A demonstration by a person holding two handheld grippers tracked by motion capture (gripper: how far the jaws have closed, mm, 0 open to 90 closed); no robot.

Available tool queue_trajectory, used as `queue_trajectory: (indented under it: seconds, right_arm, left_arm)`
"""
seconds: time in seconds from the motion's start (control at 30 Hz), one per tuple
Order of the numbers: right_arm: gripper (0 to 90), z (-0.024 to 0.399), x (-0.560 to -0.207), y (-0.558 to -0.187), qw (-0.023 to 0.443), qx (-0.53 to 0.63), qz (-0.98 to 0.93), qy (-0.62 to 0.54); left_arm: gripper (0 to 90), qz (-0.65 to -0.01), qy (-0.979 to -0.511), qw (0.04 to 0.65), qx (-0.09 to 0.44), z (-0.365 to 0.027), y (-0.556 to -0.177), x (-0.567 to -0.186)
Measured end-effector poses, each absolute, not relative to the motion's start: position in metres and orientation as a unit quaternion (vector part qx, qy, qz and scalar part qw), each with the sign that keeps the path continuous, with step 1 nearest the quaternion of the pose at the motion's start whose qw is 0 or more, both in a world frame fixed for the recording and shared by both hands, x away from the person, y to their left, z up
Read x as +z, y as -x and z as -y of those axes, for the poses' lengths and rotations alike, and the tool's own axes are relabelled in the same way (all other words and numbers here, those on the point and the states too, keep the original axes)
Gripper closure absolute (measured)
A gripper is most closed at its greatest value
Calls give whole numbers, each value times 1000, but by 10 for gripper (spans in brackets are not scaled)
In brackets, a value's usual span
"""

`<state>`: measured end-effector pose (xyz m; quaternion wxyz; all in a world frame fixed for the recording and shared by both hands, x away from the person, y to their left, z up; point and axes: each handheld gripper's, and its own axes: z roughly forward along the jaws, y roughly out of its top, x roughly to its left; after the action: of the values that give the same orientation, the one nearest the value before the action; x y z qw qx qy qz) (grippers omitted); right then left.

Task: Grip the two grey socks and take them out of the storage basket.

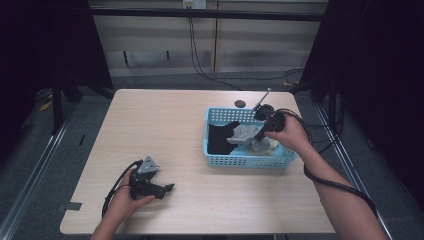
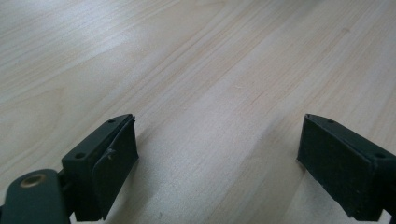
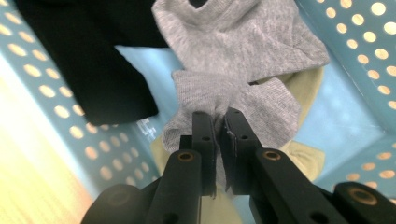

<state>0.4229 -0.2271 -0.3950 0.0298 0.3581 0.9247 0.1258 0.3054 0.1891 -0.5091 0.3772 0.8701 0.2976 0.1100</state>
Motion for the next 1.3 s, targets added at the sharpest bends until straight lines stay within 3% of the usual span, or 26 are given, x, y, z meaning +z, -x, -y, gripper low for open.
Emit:
queue_trajectory:
  seconds: [1.3]
  right_arm:
    - [844,200,-328,-381,57,169,-942,-283]
  left_arm:
    - [112,-296,-870,376,116,-188,-305,-509]
